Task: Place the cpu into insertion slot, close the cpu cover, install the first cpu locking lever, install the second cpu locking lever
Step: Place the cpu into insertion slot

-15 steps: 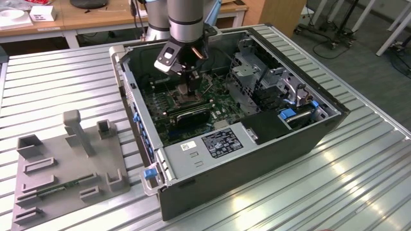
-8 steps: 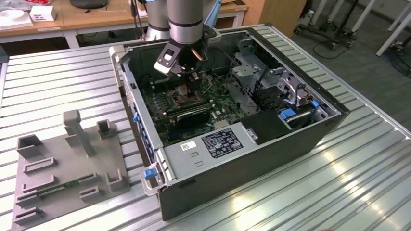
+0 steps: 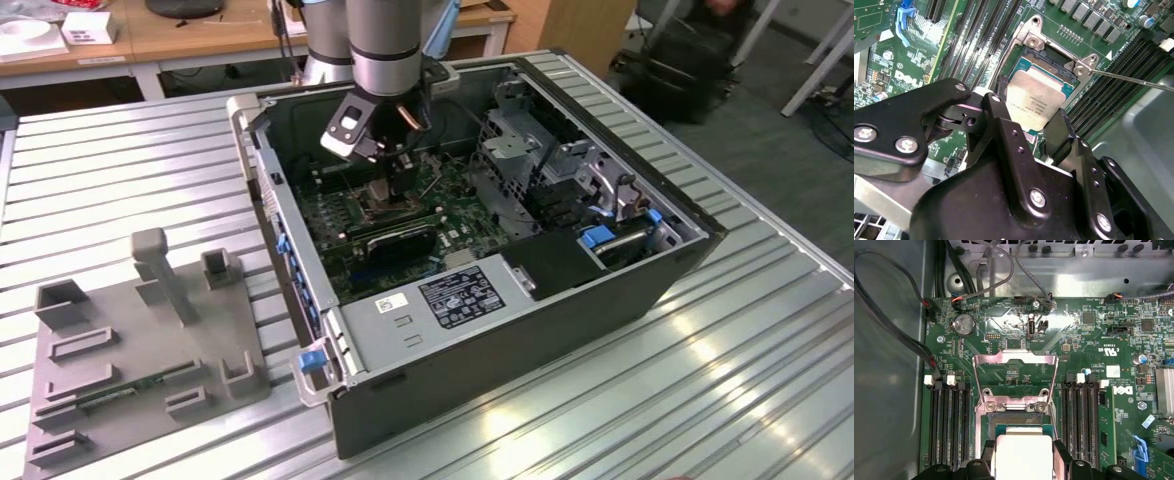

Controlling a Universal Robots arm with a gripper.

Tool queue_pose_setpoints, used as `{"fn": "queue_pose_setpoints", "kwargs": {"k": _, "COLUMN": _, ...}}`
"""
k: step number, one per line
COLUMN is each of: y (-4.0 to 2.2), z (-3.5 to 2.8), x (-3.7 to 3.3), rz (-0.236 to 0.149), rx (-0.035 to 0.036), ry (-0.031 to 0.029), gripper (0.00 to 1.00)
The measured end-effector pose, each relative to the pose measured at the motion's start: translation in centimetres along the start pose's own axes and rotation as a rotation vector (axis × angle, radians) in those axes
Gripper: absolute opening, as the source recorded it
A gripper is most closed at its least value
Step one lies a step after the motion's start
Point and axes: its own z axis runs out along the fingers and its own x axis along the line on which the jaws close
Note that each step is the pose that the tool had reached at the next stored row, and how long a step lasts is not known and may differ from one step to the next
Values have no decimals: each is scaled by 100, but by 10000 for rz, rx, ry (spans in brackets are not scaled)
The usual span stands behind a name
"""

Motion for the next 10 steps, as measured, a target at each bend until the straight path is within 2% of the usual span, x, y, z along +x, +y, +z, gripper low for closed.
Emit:
{"fn": "queue_pose_setpoints", "kwargs": {"k": 4, "y": -3, "z": 38, "x": 1, "rz": 1, "rx": 0, "ry": 0, "gripper": 54}}
{"fn": "queue_pose_setpoints", "kwargs": {"k": 10, "y": -6, "z": 59, "x": 21, "rz": 0, "rx": 0, "ry": 1, "gripper": 54}}
